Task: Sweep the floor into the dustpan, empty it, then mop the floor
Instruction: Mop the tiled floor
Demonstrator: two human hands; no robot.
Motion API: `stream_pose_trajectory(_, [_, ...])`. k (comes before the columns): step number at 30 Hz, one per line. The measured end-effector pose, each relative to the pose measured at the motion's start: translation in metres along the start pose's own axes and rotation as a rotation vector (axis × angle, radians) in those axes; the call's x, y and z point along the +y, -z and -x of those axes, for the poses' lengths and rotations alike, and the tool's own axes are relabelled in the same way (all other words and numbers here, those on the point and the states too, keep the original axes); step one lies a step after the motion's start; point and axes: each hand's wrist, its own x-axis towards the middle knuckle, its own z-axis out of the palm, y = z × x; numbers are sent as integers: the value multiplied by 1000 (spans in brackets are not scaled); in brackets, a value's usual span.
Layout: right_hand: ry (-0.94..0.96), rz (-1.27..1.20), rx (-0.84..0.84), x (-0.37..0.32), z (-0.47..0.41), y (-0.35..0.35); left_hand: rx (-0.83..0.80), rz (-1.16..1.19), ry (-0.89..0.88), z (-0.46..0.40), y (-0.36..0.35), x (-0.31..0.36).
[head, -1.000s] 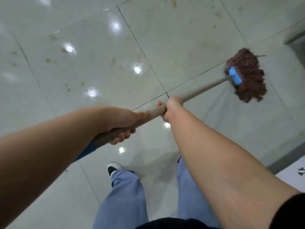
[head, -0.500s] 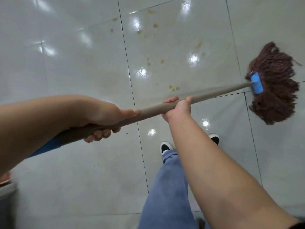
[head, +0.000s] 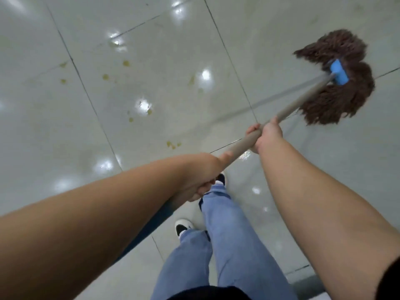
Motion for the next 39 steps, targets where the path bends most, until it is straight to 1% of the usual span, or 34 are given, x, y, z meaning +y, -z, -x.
stream_pose_trajectory(4, [81, 24, 75, -102, -34, -4, -57, 22, -121, -18, -24, 98])
stream_pose_trajectory(7, [108, 20, 97, -144, -51, -5, -147, 104, -247, -29, -36, 135])
stream_pose_trajectory(8, [116, 13, 110, -149, -55, -5, -146, 141, -256, -32, -37, 139])
stream_pose_trajectory(10, [137, 28, 141, -146, -60, -8, -137, 140, -249, -39, -34, 135])
stream_pose_trajectory(13, [137, 77, 192, -116, -63, -11, -125, 53, -164, -52, -18, 110])
stream_pose_trajectory(15, [102, 118, 188, -85, -59, -16, -136, -12, -115, -56, 1, 81])
stream_pose_trajectory(18, [81, 183, 179, -23, -44, -32, -135, -50, -94, -53, 40, 23])
stream_pose_trajectory(21, [56, 238, 138, 63, -25, -56, -79, -92, -43, -47, 92, -52])
stream_pose_trajectory(24, [21, 265, 89, 168, 0, -80, -15, -155, 40, -41, 152, -142])
stream_pose_trajectory(28, [-43, 289, 56, 331, 47, -111, 47, -221, 115, -20, 231, -287])
stream_pose_trajectory(32, [-132, 293, 8, 497, 105, -139, -36, -228, 221, 24, 316, -437])
stream_pose_trajectory(34, [-195, 317, -9, 564, 131, -147, -94, -218, 272, 48, 349, -496])
stream_pose_trajectory(36, [-258, 309, -30, 610, 150, -153, -140, -193, 301, 62, 370, -541])
stream_pose_trajectory(39, [-286, 322, 5, 638, 163, -152, -192, -183, 297, 70, 381, -571])
